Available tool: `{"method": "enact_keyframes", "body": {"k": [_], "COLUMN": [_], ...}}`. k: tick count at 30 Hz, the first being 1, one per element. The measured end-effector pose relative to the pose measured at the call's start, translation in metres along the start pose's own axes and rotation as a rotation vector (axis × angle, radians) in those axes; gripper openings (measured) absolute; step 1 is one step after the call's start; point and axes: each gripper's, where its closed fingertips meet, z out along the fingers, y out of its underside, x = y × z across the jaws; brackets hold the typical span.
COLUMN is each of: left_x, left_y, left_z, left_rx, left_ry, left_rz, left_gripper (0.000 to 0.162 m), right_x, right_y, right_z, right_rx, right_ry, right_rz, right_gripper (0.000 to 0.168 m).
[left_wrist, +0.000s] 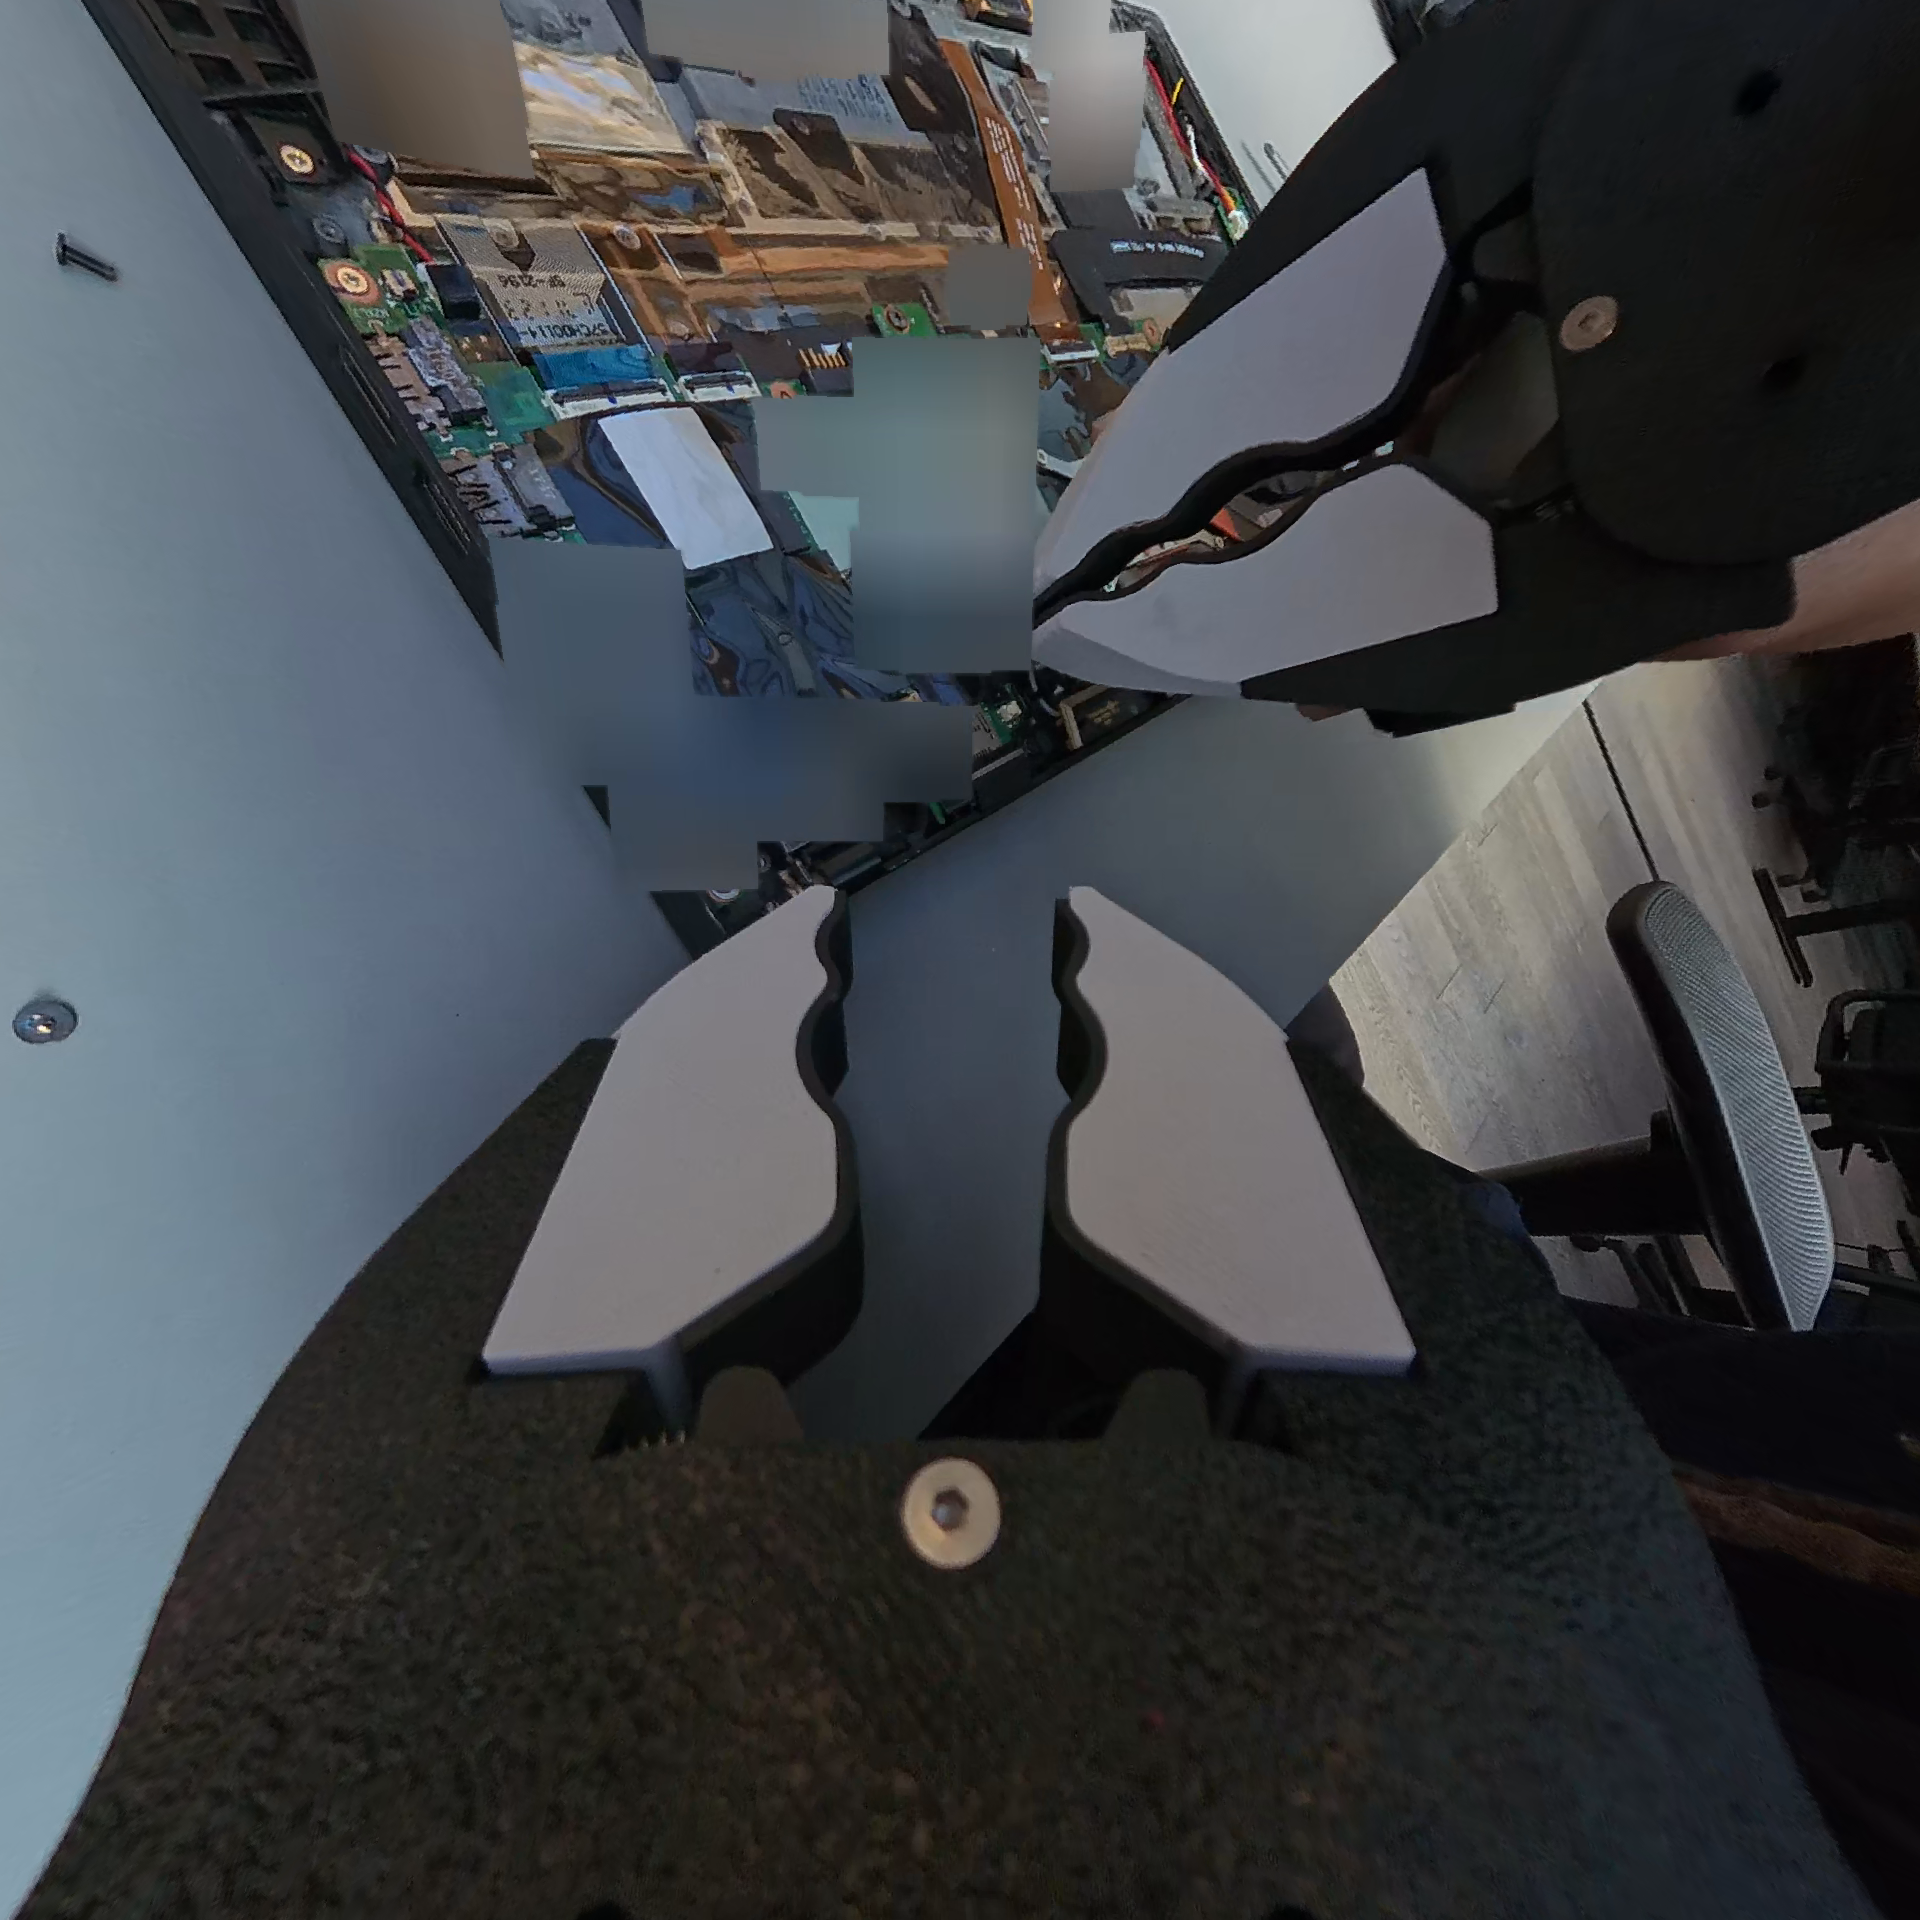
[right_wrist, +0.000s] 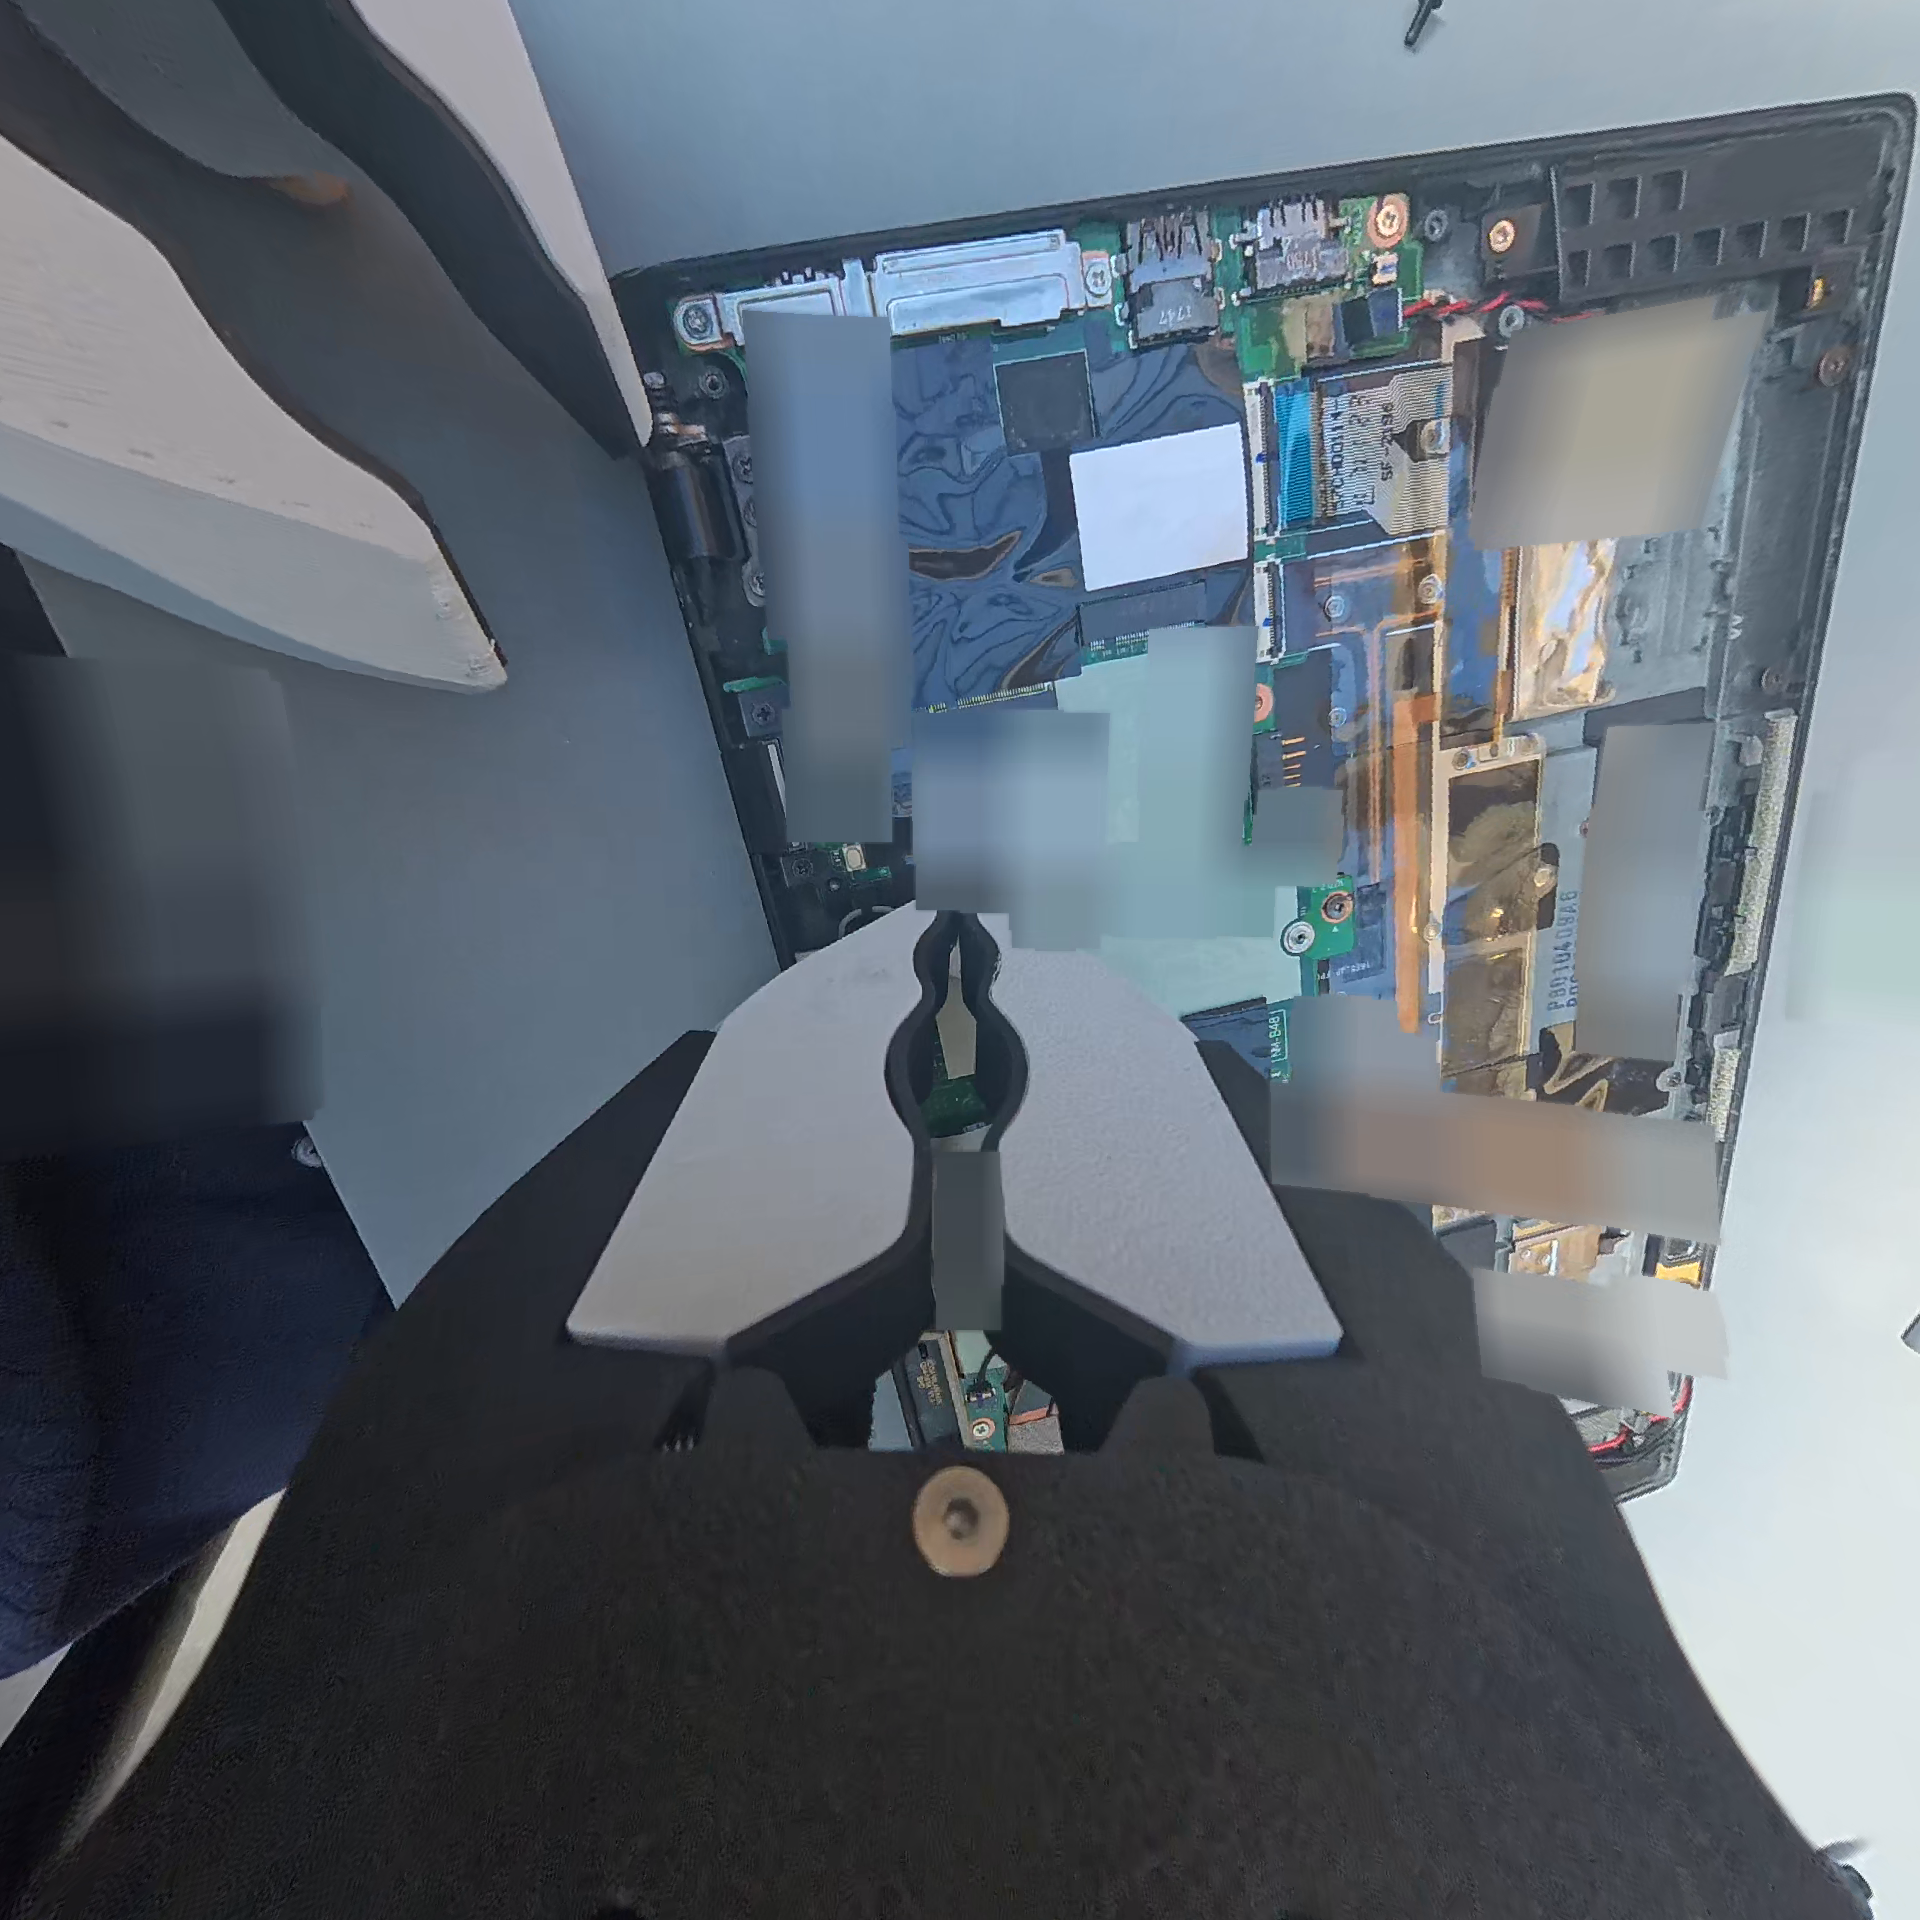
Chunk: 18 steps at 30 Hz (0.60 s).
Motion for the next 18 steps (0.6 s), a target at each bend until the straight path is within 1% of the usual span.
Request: {"method": "enact_keyframes", "body": {"k": [2,3,5,11,13,14,16,17,18], "left_x": [0.000,0.000,-0.001,-0.001,0.000,0.002,0.006,0.008,0.008], "left_y": [0.000,0.000,-0.001,-0.001,-0.001,0.000,0.002,0.002,0.003], "left_z": [0.000,0.000,-0.001,-0.001,-0.001,-0.001,0.001,0.002,0.002], "left_rx": [0.000,0.001,0.003,0.003,-0.001,-0.006,-0.018,-0.022,-0.025], "left_ry": [0.001,0.001,0.000,0.001,0.008,0.016,0.042,0.048,0.048], "left_rz": [0.000,-0.001,-0.003,-0.007,-0.008,-0.009,-0.014,-0.016,-0.012], "left_gripper": [0.036,0.036,0.036,0.036,0.034,0.030,0.025,0.023,0.020], "right_x": [0.000,-0.001,-0.001,0.001,0.012,0.020,0.026,0.025,0.020], "right_y": [0.000,0.001,0.002,-0.001,-0.007,-0.010,-0.012,-0.012,-0.011], "right_z": [-0.001,-0.001,-0.002,-0.012,-0.018,-0.019,-0.018,-0.015,-0.012], "right_rx": [-0.012,-0.017,-0.020,0.028,0.078,0.099,0.111,0.107,0.104], "right_ry": [-0.016,-0.032,-0.058,-0.100,-0.040,0.021,0.080,0.078,0.049], "right_rz": [-0.007,-0.007,0.000,0.022,0.002,-0.010,-0.061,-0.077,-0.083], "right_gripper": [0.003,0.008,0.013,0.016,0.017,0.016,0.019,0.022,0.032]}}
